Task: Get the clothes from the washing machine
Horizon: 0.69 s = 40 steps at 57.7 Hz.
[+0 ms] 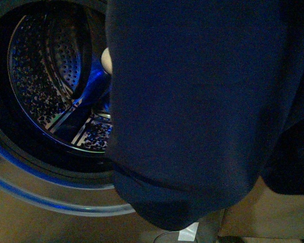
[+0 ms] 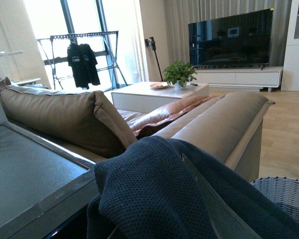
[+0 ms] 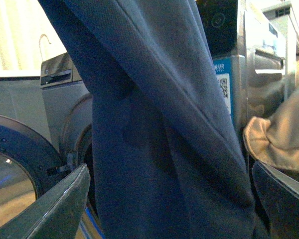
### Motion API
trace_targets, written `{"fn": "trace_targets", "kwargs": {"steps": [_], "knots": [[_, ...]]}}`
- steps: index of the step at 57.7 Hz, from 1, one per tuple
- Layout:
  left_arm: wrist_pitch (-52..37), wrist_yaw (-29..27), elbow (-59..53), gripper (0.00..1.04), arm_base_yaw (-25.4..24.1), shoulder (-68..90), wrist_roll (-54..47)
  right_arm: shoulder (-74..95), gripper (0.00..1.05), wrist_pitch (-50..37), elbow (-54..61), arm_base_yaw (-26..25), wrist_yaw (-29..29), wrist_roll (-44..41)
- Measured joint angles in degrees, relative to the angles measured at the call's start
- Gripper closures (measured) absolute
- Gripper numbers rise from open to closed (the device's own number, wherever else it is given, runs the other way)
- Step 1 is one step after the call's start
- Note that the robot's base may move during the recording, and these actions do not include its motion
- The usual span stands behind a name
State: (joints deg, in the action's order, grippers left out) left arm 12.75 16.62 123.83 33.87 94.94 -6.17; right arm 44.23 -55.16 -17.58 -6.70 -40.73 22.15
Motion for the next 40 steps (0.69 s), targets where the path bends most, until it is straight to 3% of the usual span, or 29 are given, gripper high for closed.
{"fn": "trace_targets", "kwargs": {"steps": [18, 40], "knots": [[0.0, 0.0, 0.0, 0.98, 0.0, 0.0, 0.0, 14.4, 0.07, -3.8, -9.1, 6.6, -0.5, -5.6], [0.0, 0.0, 0.0, 0.98, 0.0, 0.0, 0.0, 25.1, 0.07, -3.4, -16.8, 17.9, 5.0, -5.4]]}}
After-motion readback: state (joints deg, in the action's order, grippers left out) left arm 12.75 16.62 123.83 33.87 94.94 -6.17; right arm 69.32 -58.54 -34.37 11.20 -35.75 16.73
